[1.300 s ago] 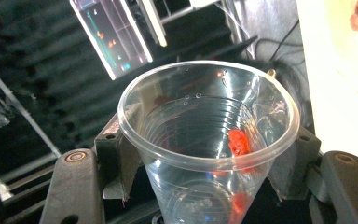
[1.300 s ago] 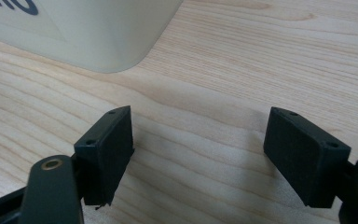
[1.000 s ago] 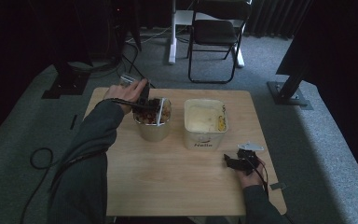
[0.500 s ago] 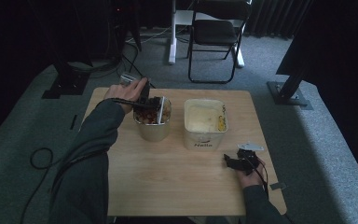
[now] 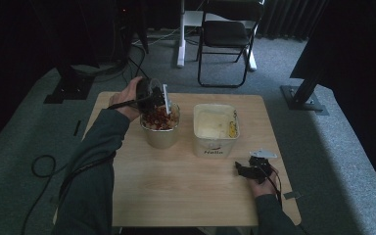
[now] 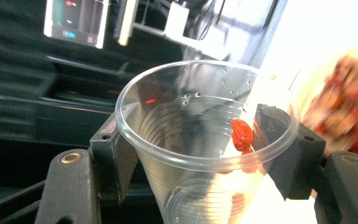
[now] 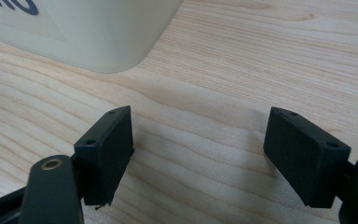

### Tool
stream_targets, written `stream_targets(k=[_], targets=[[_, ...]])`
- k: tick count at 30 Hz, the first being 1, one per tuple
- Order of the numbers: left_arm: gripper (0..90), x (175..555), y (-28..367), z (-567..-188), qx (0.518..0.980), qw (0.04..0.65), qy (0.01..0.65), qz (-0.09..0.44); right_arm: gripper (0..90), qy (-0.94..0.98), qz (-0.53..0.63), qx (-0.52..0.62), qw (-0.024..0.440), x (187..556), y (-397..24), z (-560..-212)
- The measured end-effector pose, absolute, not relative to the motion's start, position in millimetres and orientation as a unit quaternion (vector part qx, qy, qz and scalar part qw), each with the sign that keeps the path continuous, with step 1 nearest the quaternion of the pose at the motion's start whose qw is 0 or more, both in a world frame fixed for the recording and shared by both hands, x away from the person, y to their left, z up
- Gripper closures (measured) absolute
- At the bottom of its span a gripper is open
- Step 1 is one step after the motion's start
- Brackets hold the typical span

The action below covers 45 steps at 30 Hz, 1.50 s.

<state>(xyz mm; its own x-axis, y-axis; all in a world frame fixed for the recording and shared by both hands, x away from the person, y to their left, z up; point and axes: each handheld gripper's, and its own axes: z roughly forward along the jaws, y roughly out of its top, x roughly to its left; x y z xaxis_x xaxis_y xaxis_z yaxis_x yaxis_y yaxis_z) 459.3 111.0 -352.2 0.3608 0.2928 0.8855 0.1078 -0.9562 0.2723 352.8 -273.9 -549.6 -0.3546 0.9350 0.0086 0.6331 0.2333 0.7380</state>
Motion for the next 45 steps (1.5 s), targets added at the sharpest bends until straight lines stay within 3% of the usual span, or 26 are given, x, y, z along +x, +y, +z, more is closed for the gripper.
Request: stream_targets(k=[8, 16, 40, 45], targets=[[33.0, 464, 118, -342, 0.832, 0.178, 0.192, 0.489, 23.5, 0.752, 0.334, 0.521, 0.226, 353, -274, -550], [32.6, 470, 120, -339, 0.832, 0.226, 0.233, 0.450, 23.5, 0.753, 0.334, 0.520, 0.226, 354, -273, -550], [31.5, 456, 87, -327, 0.826, 0.340, 0.245, 0.377, 23.5, 0.754, 0.334, 0.519, 0.226, 354, -274, -550], [31.1, 455, 78, -324, 0.826, 0.377, 0.253, 0.333, 23.5, 0.754, 0.334, 0.519, 0.226, 354, -274, -550]])
